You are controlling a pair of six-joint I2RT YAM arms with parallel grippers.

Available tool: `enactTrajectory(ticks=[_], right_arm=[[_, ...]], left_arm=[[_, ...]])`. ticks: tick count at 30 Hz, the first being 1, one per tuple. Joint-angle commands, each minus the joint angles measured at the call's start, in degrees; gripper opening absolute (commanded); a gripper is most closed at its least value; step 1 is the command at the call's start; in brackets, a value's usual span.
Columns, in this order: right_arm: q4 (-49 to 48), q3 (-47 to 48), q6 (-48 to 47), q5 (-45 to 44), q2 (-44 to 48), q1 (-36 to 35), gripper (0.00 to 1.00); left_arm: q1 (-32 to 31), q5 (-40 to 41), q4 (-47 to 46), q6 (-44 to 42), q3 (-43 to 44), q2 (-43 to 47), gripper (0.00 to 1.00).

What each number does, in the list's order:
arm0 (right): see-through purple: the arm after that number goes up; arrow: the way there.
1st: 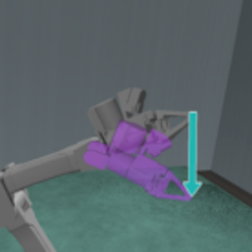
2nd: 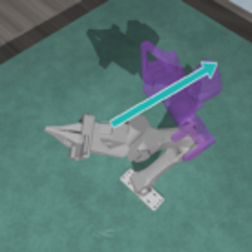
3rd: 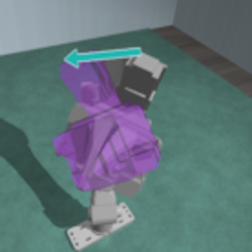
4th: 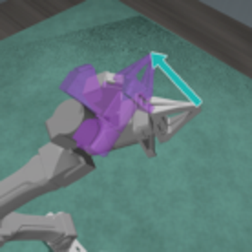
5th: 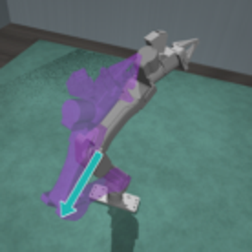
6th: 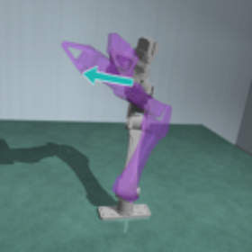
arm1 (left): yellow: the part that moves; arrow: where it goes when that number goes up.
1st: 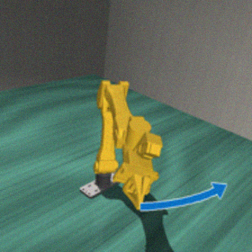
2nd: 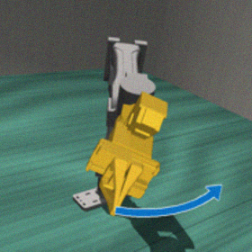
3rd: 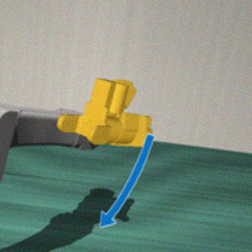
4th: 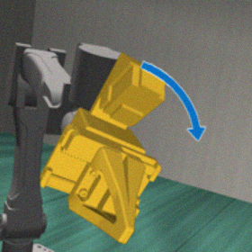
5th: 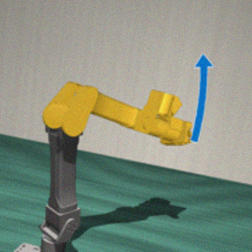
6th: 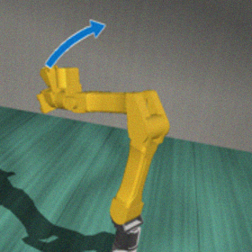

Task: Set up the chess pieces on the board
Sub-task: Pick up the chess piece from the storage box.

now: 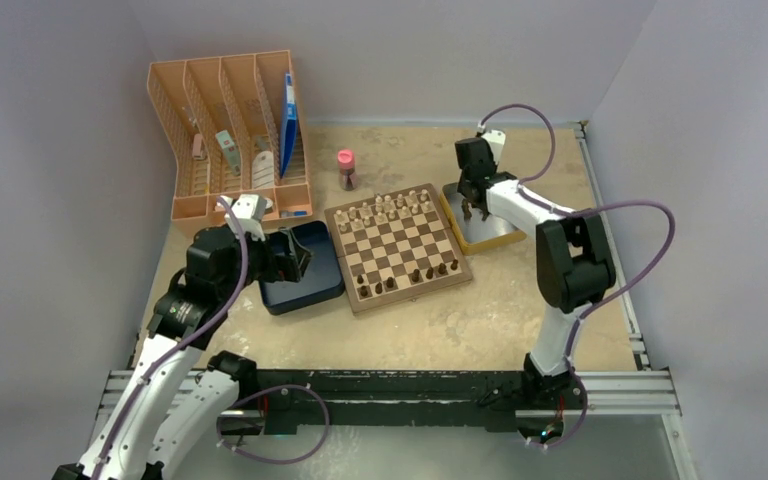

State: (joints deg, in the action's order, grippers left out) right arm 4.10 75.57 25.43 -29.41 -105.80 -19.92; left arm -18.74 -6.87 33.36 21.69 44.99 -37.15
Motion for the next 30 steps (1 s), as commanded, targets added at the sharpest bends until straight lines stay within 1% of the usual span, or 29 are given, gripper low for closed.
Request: enactTrajectory(ticks=[1,6,10,13,19,25,30], right_arm=[[-2.5,2.3,-3.1,0.4,-1.9,0.9,0.31],[-3.8,1.9,-4.6,1.9,-2.9,2.7,0.31],[-3.8,2.0,-5.5,0.0,-4.4,3.7,0.31],[-5.6,2.0,-5.7,1.7,-5.3,4.7,0.32],[-8.1,2.4,-7.1,4.8,-7.2,5.0,0.34],[-11.7,1.0,-8.5,7.4,-6.4,5.0,0.35],[-11.1,1.4,-9.4,6.7,-7.1,5.0,0.32]], left_arm=[[0.4,0.1,-4.1,-1.0,-0.5,2.8,0.96],[0.4,0.7,-3.3,-0.9,-0.6,3.7,0.95],[0.4,0.2,-3.6,-1.0,-0.6,3.3,0.95],[0.3,0.2,-3.4,-1.0,-0.5,2.8,0.95],[0.4,0.8,-3.3,-0.8,-0.6,2.3,0.95],[0.4,1.1,-2.8,-0.4,-0.4,2.2,0.95],[0.4,1.3,-2.7,-0.4,-0.4,1.9,0.95]])
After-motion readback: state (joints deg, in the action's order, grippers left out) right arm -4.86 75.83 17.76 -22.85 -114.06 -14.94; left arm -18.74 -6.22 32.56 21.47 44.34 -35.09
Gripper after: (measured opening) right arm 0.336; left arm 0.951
